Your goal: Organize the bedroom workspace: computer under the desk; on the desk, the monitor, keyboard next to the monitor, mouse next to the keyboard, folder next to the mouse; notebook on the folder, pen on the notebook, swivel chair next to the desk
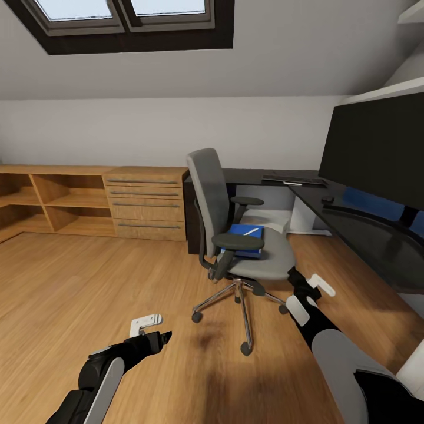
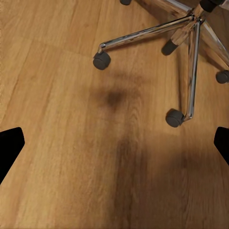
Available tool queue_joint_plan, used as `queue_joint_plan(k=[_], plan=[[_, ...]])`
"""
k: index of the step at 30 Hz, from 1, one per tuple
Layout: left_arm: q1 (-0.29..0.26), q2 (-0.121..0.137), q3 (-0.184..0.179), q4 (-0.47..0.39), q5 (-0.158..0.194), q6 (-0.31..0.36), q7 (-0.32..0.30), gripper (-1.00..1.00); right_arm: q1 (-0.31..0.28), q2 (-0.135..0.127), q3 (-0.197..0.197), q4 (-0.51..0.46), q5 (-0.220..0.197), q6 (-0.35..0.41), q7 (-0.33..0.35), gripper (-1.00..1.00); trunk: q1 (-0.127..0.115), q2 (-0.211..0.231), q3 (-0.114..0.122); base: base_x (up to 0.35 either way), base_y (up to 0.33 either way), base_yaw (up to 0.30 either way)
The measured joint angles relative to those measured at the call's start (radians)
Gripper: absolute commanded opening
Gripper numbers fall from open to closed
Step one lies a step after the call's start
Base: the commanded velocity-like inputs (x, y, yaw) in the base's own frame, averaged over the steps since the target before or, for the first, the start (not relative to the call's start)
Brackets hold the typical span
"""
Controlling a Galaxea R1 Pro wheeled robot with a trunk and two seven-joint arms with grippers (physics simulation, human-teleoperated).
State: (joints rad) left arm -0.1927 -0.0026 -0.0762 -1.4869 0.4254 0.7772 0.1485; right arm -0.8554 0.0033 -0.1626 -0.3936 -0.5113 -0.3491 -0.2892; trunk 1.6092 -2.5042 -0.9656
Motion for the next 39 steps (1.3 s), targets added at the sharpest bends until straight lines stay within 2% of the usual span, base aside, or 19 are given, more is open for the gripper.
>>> queue_joint_plan(k=[6,24,39], plan=[[0.000,0.000,0.000,0.000,0.000,0.000,0.000,1.00,0.000,-0.003,-0.001,-0.009,-0.001,-0.001,0.023,1.00,0.000,0.000,0.000,0.000,0.000,0.000],[0.000,0.001,0.000,0.001,0.001,0.000,-0.001,1.00,0.001,-0.004,-0.003,-0.028,-0.001,-0.003,0.022,1.00,0.000,0.000,0.004,0.004,0.000,-0.030],[0.000,0.001,0.000,0.001,0.002,0.000,-0.002,1.00,0.002,-0.017,-0.005,-0.028,-0.001,-0.002,0.021,1.00,0.000,0.000,0.004,0.201,0.000,0.000]])
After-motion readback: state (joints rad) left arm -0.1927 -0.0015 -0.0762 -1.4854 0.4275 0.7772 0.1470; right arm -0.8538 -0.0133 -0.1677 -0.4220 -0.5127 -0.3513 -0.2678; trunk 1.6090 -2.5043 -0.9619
